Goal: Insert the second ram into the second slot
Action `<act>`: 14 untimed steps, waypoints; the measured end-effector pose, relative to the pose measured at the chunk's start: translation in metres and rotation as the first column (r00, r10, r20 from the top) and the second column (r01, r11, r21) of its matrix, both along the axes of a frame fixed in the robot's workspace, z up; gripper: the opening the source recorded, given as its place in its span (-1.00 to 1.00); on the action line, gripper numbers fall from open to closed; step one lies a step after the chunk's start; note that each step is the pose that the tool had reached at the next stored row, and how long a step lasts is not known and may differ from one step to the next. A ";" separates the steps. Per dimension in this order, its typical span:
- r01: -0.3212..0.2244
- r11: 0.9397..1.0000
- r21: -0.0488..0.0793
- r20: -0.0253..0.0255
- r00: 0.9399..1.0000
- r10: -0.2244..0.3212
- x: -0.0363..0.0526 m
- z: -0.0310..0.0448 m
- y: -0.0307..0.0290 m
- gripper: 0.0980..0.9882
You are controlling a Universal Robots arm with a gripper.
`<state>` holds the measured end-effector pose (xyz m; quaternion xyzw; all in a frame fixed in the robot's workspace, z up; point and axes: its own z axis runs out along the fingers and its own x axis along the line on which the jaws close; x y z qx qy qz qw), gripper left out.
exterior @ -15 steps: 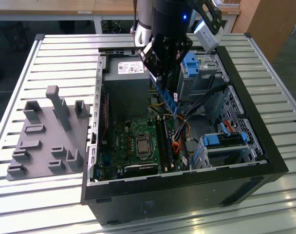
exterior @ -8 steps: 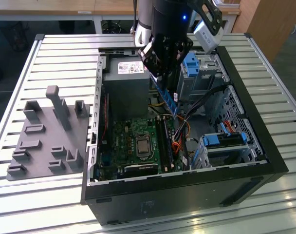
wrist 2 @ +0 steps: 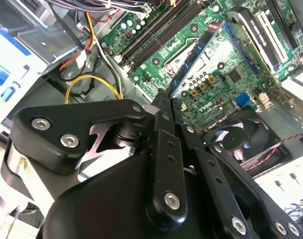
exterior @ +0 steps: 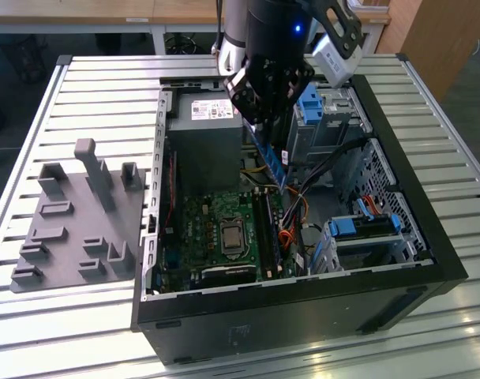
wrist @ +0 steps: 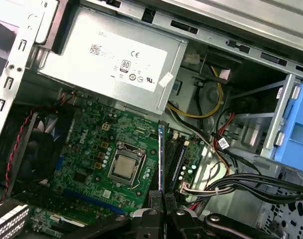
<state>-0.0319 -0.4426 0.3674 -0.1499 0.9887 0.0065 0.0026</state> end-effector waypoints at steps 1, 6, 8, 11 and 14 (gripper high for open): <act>0.013 1.000 0.000 0.001 1.000 -0.013 0.0000 -0.0001 0.0000 -0.93; 0.076 0.997 -0.001 0.004 0.997 -0.076 0.0000 -0.0006 0.0000 -0.93; 0.097 0.995 -0.002 0.004 0.995 -0.097 0.0000 -0.0007 0.0000 -0.93; 0.126 0.992 -0.002 0.006 0.992 -0.126 0.0000 -0.0010 0.0000 -0.93; 0.154 0.988 -0.002 0.007 0.988 -0.154 0.0000 -0.0013 0.0000 -0.93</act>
